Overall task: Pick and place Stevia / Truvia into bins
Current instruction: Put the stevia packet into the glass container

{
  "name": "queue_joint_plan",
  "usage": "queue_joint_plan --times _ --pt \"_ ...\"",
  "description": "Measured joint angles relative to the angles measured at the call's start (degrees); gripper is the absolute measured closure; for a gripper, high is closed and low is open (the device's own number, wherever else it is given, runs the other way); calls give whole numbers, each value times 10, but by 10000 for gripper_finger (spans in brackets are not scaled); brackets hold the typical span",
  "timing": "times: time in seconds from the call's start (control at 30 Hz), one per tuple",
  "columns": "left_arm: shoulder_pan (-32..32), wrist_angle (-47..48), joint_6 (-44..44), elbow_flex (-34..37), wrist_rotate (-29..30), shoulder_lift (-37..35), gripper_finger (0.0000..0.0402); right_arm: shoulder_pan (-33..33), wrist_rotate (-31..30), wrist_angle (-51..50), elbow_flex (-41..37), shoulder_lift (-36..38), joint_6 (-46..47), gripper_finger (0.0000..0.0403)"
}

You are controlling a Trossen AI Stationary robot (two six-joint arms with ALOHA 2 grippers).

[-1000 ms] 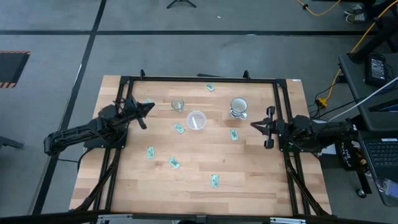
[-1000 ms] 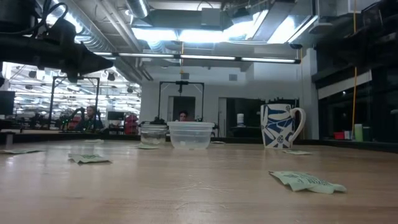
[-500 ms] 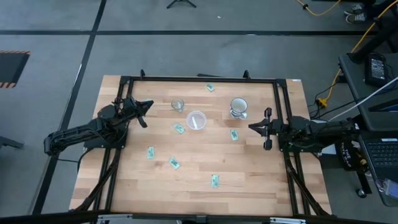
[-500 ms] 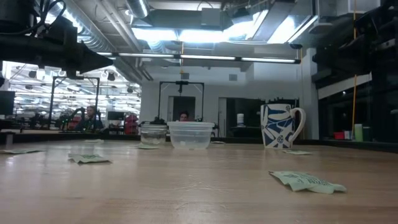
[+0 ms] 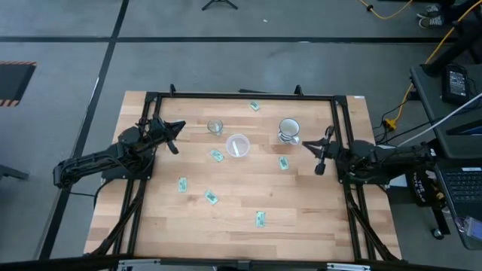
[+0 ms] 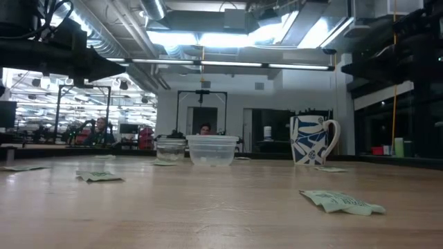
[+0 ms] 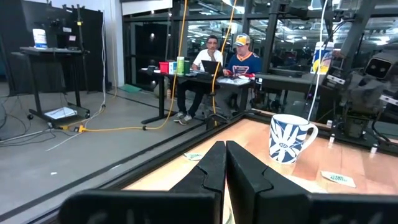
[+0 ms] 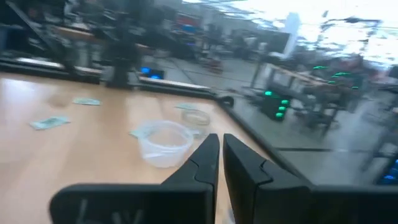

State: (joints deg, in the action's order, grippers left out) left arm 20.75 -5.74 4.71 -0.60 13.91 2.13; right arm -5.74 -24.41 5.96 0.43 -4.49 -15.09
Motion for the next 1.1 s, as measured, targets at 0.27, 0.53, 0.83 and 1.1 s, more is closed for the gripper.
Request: queue_joint_plan --times 0.27,0.53,0.83,1.1 --pt "0 0 -1 0 0 0 395 0 0 50 0 0 -47 375" --pt "0 0 10 0 0 0 395 0 0 51 0 0 -45 375" --pt "0 -1 11 0 -1 0 395 22 5 44 4 -2 -3 375" --pt "0 -1 22 0 -42 27 400 54 58 29 62 -96 33 375"
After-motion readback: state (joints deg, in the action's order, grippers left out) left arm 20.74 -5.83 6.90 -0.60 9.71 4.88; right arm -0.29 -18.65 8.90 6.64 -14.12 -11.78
